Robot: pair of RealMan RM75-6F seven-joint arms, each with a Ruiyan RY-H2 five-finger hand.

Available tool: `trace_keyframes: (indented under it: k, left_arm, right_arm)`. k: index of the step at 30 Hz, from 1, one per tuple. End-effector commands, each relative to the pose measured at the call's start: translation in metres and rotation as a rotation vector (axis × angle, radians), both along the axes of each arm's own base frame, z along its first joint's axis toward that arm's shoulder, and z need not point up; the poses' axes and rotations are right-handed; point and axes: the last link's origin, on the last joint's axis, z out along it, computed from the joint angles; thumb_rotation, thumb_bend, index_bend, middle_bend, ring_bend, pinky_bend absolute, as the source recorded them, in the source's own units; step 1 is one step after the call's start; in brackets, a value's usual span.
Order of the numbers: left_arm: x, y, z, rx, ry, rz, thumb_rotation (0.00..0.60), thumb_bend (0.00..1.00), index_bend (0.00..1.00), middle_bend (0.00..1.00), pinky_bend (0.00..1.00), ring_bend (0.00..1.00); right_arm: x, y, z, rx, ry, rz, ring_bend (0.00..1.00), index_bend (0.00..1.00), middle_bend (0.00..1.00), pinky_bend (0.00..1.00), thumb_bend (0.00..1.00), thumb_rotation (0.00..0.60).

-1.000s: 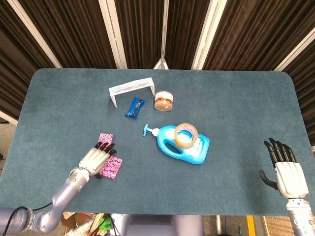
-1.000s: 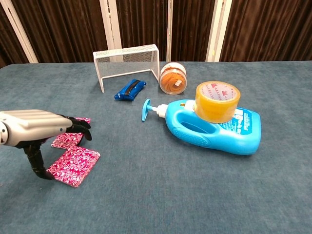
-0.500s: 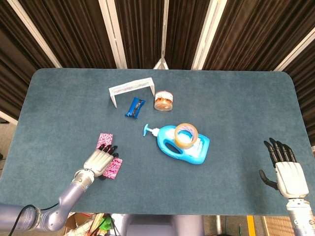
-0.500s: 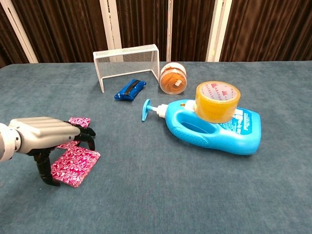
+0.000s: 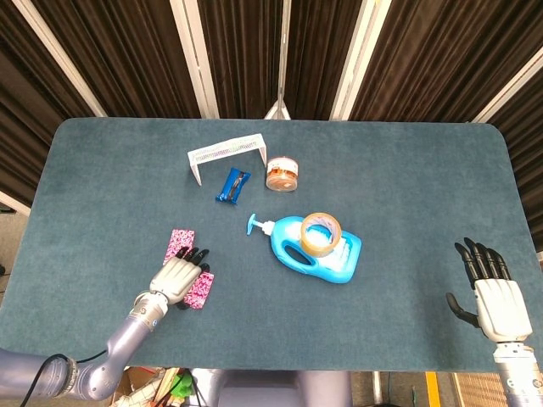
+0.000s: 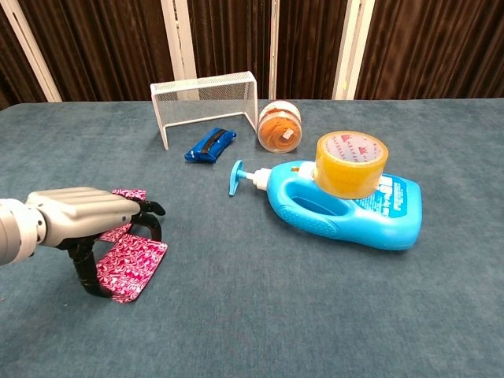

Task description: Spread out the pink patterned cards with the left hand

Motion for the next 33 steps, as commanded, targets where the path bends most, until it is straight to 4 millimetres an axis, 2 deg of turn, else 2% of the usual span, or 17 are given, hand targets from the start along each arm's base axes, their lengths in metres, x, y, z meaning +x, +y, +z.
trace_keyframes:
  k: [1, 10, 13, 19, 22, 28, 31, 33]
  left_arm:
    - [0.004, 0.001, 0.003, 0.006, -0.021, -0.003, 0.6, 0.44, 0.59, 0.0, 0.0, 0.0]
    - [0.02, 0.007, 0.024, 0.046, -0.073, -0.035, 0.6, 0.45, 0.59, 0.0, 0.0, 0.0]
    - [0.02, 0.01, 0.036, 0.074, -0.069, -0.039, 0.6, 0.46, 0.59, 0.0, 0.0, 0.0]
    - [-0.008, 0.01, 0.06, 0.118, 0.007, -0.006, 0.6, 0.45, 0.59, 0.0, 0.0, 0.0]
    - [-0.033, 0.002, 0.068, 0.11, 0.054, 0.035, 0.6, 0.45, 0.57, 0.0, 0.0, 0.0]
    - [-0.061, -0.011, 0.079, 0.097, 0.099, 0.063, 0.6, 0.44, 0.54, 0.0, 0.0, 0.0]
    - [-0.069, -0.015, 0.082, 0.093, 0.121, 0.062, 0.6, 0.38, 0.47, 0.0, 0.0, 0.0]
    - [-0.075, -0.018, 0.084, 0.087, 0.152, 0.058, 0.6, 0.29, 0.34, 0.0, 0.0, 0.0]
  right_arm:
    - [0.0, 0.0, 0.0, -0.001, -0.001, 0.001, 0.0, 0.0, 0.0, 0.09, 0.36, 0.6]
    - [0.0, 0.0, 0.0, -0.001, 0.001, 0.0, 0.0, 0.0, 0.0, 0.09, 0.36, 0.6]
    - [0.0, 0.0, 0.0, -0.002, -0.001, 0.0, 0.0, 0.0, 0.0, 0.09, 0.36, 0.6]
    - [0.0, 0.0, 0.0, 0.002, -0.002, -0.002, 0.0, 0.0, 0.0, 0.09, 0.36, 0.6]
    - [0.0, 0.0, -0.001, 0.003, -0.001, 0.0, 0.0, 0.0, 0.0, 0.09, 0.36, 0.6]
    - [0.001, 0.0, -0.001, 0.002, -0.001, -0.001, 0.0, 0.0, 0.0, 0.09, 0.36, 0.6]
    - [0.001, 0.001, -0.002, 0.004, -0.003, -0.004, 0.0, 0.0, 0.0, 0.09, 0.36, 0.6]
    - [0.001, 0.001, -0.002, 0.004, -0.004, -0.005, 0.0, 0.0, 0.0, 0.09, 0.36, 0.6]
